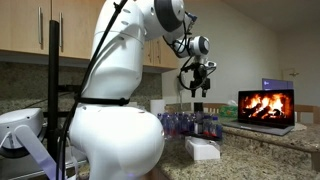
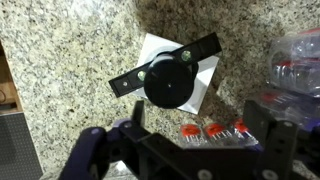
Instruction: Put the bottle on the can, then pick the black object and put it on the can, then pick the clear tape and put it on the counter
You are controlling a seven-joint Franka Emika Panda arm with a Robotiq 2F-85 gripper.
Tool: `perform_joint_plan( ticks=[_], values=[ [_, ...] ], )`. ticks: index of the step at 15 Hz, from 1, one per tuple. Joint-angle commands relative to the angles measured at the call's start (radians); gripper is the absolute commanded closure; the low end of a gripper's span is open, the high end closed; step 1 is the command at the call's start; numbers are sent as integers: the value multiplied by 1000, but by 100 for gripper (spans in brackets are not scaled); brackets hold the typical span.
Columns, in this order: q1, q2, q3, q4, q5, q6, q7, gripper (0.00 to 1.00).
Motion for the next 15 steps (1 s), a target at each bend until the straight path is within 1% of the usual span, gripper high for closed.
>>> perform_joint_plan(
  ticks=[1,5,9,12,15],
  values=[
    [-12,-101,6,-130,29,56,97,0],
    [-24,-164,9,-217,58,91,130,0],
    [-36,-197,10,-279,74,122,145,0],
    [-48,-196,9,-295,64,139,159,0],
    [-55,-178,10,-291,64,151,144,0]
  ],
)
